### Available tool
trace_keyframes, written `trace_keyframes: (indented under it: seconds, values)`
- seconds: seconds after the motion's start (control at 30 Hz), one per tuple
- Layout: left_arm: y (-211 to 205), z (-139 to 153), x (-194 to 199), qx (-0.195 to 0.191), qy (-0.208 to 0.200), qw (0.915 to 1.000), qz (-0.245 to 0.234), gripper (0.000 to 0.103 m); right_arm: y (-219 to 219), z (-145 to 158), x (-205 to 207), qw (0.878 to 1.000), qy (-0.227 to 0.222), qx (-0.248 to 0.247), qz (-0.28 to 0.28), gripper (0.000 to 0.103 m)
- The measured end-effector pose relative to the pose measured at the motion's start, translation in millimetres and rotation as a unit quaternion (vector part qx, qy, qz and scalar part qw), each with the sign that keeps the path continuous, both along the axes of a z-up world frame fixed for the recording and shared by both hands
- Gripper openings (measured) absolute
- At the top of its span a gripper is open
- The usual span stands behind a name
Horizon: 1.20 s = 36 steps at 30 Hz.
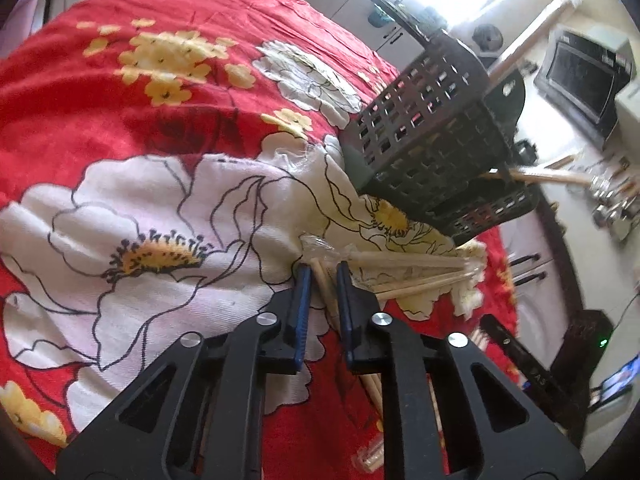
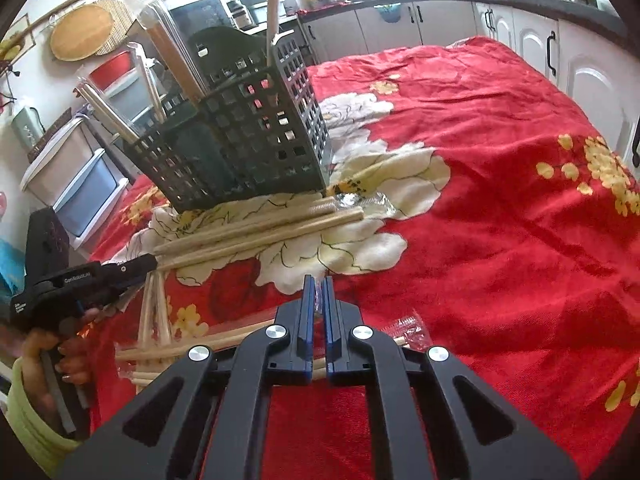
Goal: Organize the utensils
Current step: 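Close the right gripper on one wooden chopstick in the pile, then lift the chopstick with the right gripper and carry it over the caddy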
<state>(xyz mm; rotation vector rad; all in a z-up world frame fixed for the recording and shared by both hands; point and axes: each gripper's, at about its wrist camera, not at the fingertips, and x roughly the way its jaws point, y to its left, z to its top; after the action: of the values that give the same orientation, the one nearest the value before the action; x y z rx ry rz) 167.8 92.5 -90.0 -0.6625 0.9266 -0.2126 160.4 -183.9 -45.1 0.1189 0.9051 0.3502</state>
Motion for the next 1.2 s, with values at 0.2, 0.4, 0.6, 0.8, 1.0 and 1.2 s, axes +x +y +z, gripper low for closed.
trace_keyframes:
  seconds: [0.2,0.4,0.6,0.8,1.0,1.2]
  values:
    - [5.2,-0.4,-4.0,-0.024,-0.002,0.9997,0.003,0.006,-1.5,8.2,-3.3,1.000,-0.013,0.007,-0.004,0.003]
    - [15.7,8.1,-13.5,-0.036,-0.015,0.9992,0.007,0.005,-2.8,23.9,-9.2,0.999,-0.037,0.022,-0.004,0.002]
    - [22.0,22.2,-23.6,-0.039,-0.033,0.9986,0.014,0.005,1.1,41.9,-16.6,0.997,-0.064,0.038,0.008,0.002]
    - [27.7,41.5,-31.7,-0.027,-0.061,0.9973,0.031,0.004,14.0,67.8,-22.1,0.993,-0.098,0.051,0.033,0.001]
    - [30.6,64.8,-40.8,-0.009,-0.095,0.9943,0.047,0.004,30.5,88.4,-28.7,0.989,-0.124,0.059,0.061,0.001]
    - [33.3,89.9,-52.6,0.008,-0.134,0.9892,0.058,0.003,52.3,106.1,-35.5,0.983,-0.143,0.065,0.098,0.001]
